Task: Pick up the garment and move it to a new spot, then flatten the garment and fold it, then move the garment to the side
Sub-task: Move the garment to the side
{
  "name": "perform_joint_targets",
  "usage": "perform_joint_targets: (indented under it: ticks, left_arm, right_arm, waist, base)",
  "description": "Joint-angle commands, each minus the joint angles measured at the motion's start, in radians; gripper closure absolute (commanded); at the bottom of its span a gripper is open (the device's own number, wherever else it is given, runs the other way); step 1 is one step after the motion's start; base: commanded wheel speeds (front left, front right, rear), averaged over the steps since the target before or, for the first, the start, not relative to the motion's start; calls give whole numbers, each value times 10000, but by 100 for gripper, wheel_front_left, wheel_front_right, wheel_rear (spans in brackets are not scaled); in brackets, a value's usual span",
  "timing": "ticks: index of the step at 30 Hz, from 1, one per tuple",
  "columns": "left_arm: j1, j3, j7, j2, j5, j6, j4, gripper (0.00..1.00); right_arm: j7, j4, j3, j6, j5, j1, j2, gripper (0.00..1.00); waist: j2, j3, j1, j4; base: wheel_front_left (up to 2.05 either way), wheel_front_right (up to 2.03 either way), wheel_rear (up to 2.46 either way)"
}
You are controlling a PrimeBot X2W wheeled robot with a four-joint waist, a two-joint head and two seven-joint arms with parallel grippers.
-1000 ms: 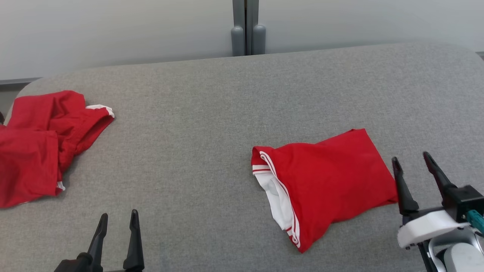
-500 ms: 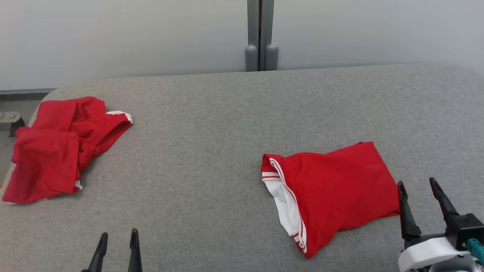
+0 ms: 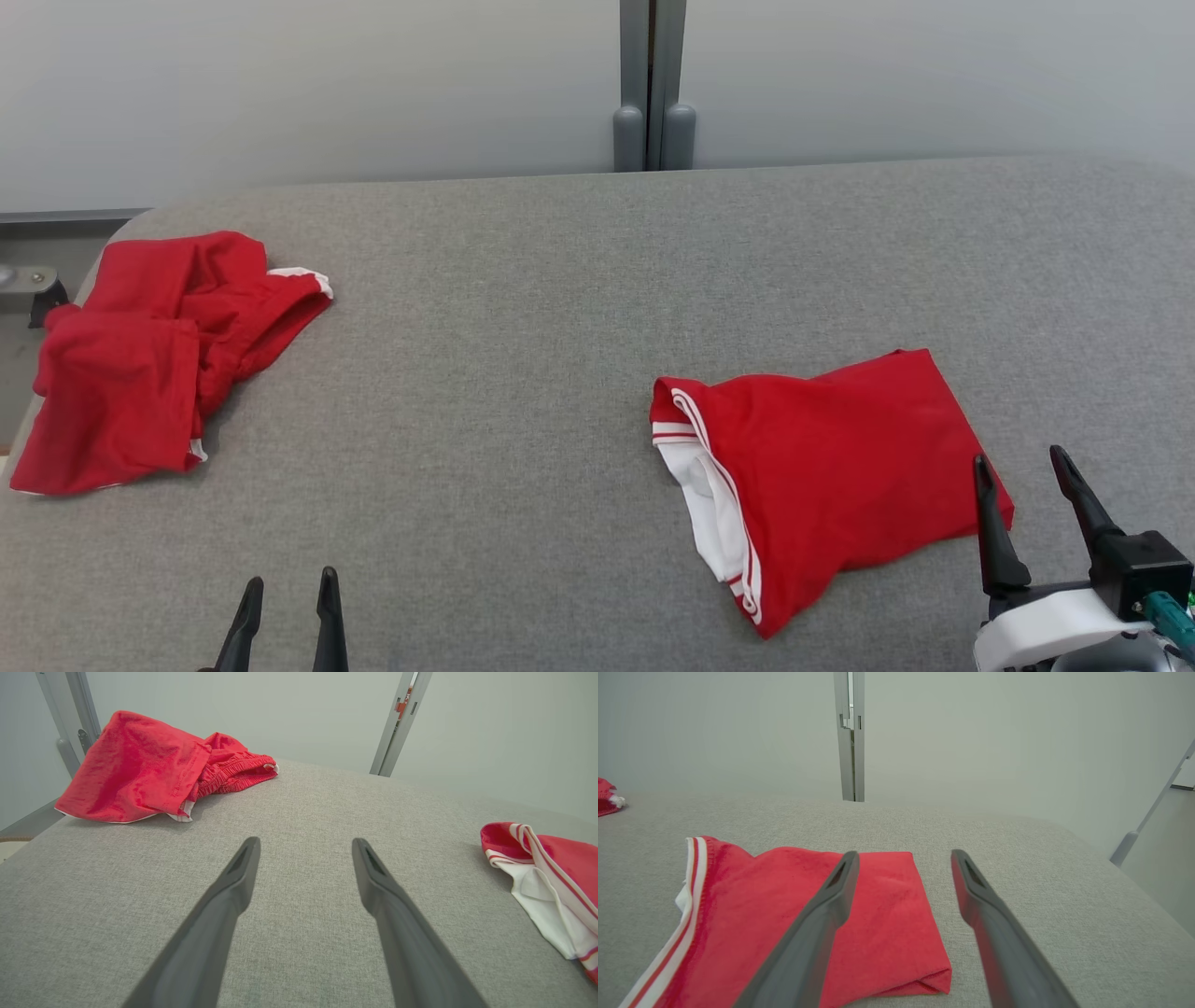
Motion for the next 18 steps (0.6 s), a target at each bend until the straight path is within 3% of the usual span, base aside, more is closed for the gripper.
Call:
perform_joint_targets:
  ticks: [1,4,7,14,18]
  left_arm:
    - [29,37,0,21,-95,-38,-22,0]
    - [-65,55,1,21,-135,-39,-34,0]
    - [-202,74,1,20,-138,-37,-2,0]
    - [-687,-179,1,21,-16,-45,217,0]
    - [-1010,-253,0,21,8,-46,298,0]
  right_arm:
    - [-38,38,7,-15,195,-159,5,0]
    - [-39,236,161,-15,554,-620,-141,0]
    - [18,998,490,-17,1158,-1443,-683,0]
    - [4145,2162,1928,-15,3062,-3801,-2397,0]
    - [5751,2601,2306,-18,3597,-4501,-2988,0]
  waist:
    - [-1,60,0,-11]
    - [-1,186,0,-54]
    - [-1,347,0,-161]
    - [-1,974,0,-210]
    - [-1,1324,0,-92]
  base:
    - [0,0,0]
    - [0,0,0]
    - [0,0,0]
    - [0,0,0]
    - [0,0,0]
